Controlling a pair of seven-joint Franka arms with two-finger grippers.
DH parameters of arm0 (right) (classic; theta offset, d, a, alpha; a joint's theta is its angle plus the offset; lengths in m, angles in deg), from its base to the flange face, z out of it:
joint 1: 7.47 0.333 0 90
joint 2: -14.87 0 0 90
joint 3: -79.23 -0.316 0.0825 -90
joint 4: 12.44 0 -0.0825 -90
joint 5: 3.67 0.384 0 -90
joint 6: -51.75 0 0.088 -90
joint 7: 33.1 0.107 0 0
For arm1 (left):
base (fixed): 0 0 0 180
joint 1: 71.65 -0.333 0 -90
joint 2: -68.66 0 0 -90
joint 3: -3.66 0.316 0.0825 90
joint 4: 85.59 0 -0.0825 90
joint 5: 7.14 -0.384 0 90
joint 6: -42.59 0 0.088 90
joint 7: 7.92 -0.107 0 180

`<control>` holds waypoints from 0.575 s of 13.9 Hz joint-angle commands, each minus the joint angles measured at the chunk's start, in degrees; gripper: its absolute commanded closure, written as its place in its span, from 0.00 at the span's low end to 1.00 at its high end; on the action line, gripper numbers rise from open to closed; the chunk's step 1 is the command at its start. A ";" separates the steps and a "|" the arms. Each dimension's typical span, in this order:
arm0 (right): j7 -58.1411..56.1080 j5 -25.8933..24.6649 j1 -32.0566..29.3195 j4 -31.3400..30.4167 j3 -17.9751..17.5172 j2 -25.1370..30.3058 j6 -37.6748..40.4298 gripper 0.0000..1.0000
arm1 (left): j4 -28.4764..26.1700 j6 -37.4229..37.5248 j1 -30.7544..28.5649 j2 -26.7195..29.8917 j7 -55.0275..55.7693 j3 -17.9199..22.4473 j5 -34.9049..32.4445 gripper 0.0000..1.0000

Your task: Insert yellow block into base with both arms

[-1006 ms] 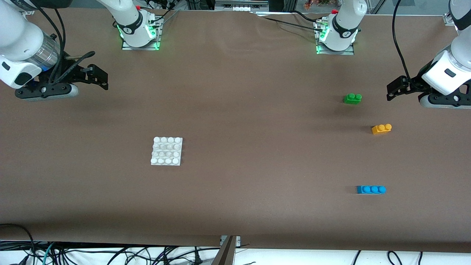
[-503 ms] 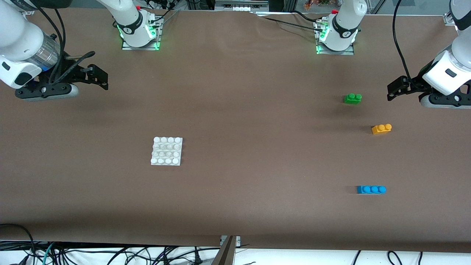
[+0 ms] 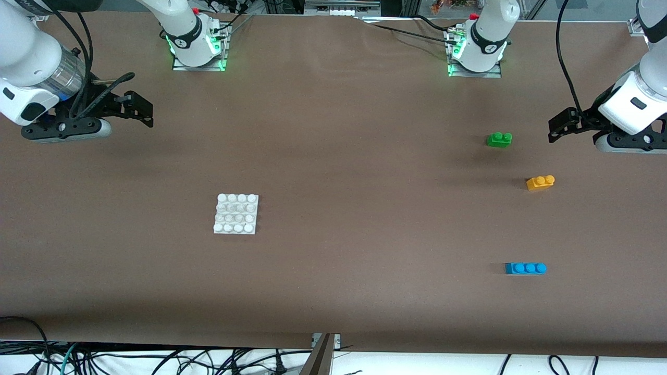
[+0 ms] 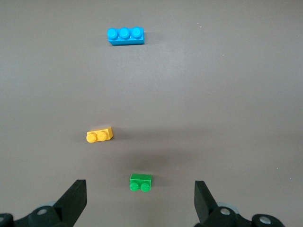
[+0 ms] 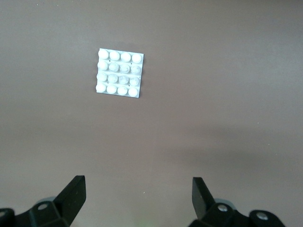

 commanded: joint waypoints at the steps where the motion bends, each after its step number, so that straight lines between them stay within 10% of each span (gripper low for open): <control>1: -1.11 -0.02 -0.51 -1.71 -0.49 1.60 -0.71 0.01 | 2.82 1.44 -0.22 -1.01 -1.44 0.09 1.38 0.00; 8: 0.03 0.51 -0.51 -12.57 -0.84 0.38 -15.60 0.01 | 5.45 2.66 0.13 -2.76 -1.36 0.09 1.47 0.00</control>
